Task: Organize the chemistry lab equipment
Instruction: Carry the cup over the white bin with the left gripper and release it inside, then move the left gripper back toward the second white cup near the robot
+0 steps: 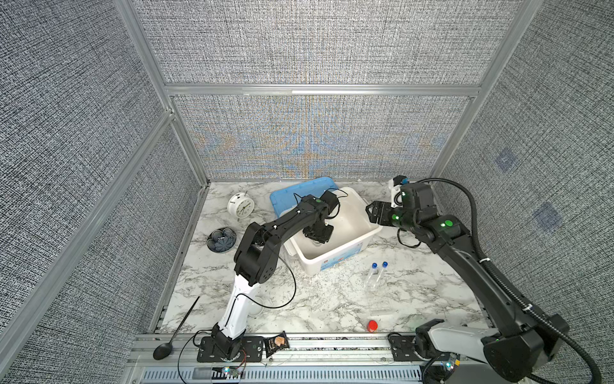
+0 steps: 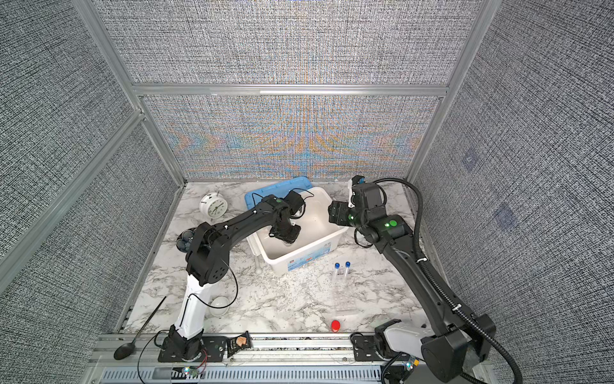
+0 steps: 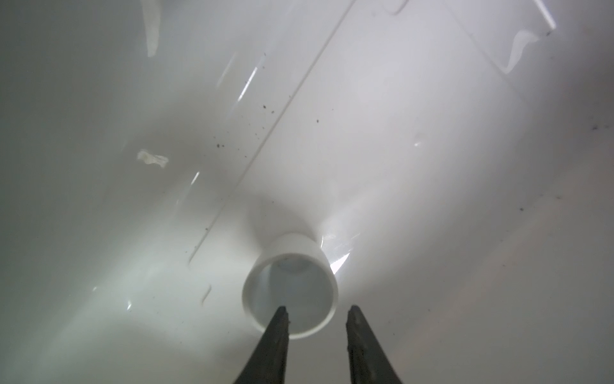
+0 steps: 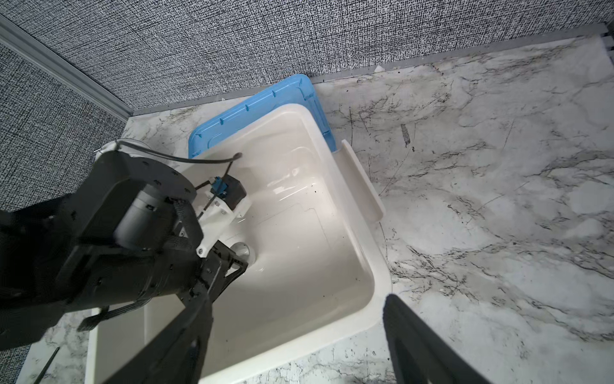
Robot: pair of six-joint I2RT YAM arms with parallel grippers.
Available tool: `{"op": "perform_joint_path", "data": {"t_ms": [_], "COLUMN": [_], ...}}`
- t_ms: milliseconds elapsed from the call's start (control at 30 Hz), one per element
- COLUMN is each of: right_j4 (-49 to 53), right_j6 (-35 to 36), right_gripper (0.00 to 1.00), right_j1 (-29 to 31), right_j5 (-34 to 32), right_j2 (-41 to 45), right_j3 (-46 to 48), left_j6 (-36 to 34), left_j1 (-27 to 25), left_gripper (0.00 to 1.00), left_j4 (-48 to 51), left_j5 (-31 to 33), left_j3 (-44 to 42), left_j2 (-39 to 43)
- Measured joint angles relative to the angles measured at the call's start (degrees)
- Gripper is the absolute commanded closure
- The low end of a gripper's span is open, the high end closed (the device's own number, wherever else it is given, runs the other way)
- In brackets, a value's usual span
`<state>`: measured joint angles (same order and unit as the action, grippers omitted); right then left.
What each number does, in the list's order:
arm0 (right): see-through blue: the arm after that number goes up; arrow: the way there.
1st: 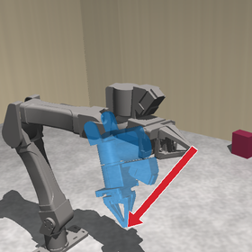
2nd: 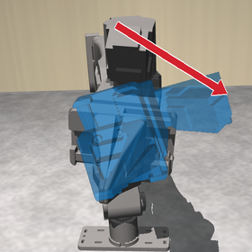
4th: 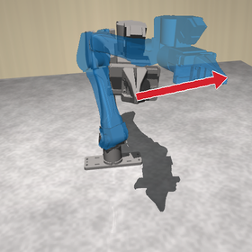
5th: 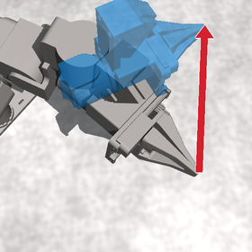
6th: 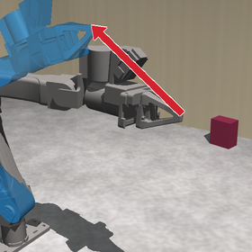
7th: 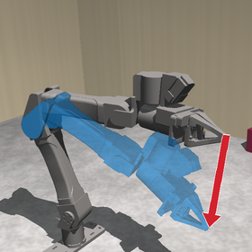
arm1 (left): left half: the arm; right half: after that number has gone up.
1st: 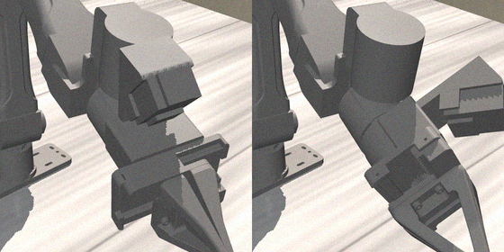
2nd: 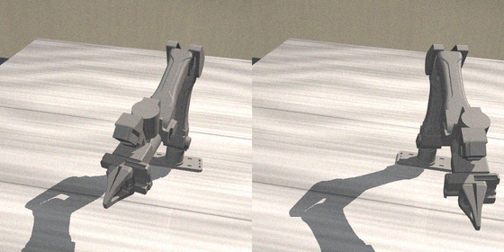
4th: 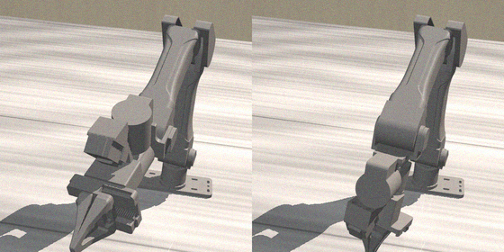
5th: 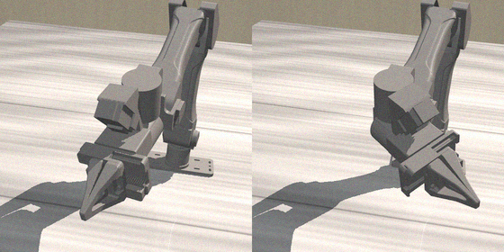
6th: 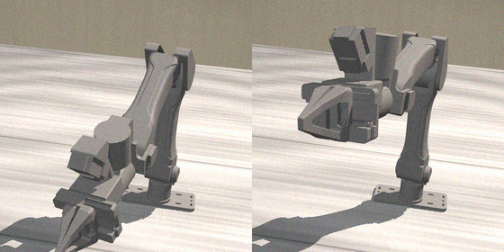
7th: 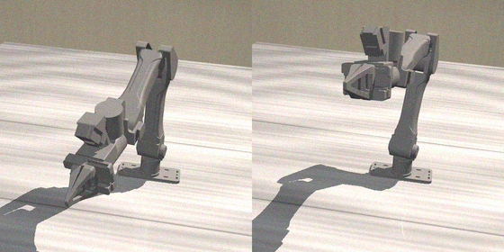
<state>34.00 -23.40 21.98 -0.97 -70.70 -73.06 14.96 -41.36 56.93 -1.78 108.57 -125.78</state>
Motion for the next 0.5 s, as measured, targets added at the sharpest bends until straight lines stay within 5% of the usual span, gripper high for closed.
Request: {"op": "perform_joint_path", "data": {"t_ms": [500], "right_j4": [0.11], "right_j6": [1.49], "right_gripper": [0.18], "right_j1": [0.02], "right_j5": [-0.02], "right_j2": [-1.7], "right_j3": [-2.1], "left_j6": [0.0], "left_j1": [-0.02], "left_gripper": [0.49], "left_j4": [9.53], "left_j5": [1.6], "left_j3": [7.04], "left_j2": [17.42]}}
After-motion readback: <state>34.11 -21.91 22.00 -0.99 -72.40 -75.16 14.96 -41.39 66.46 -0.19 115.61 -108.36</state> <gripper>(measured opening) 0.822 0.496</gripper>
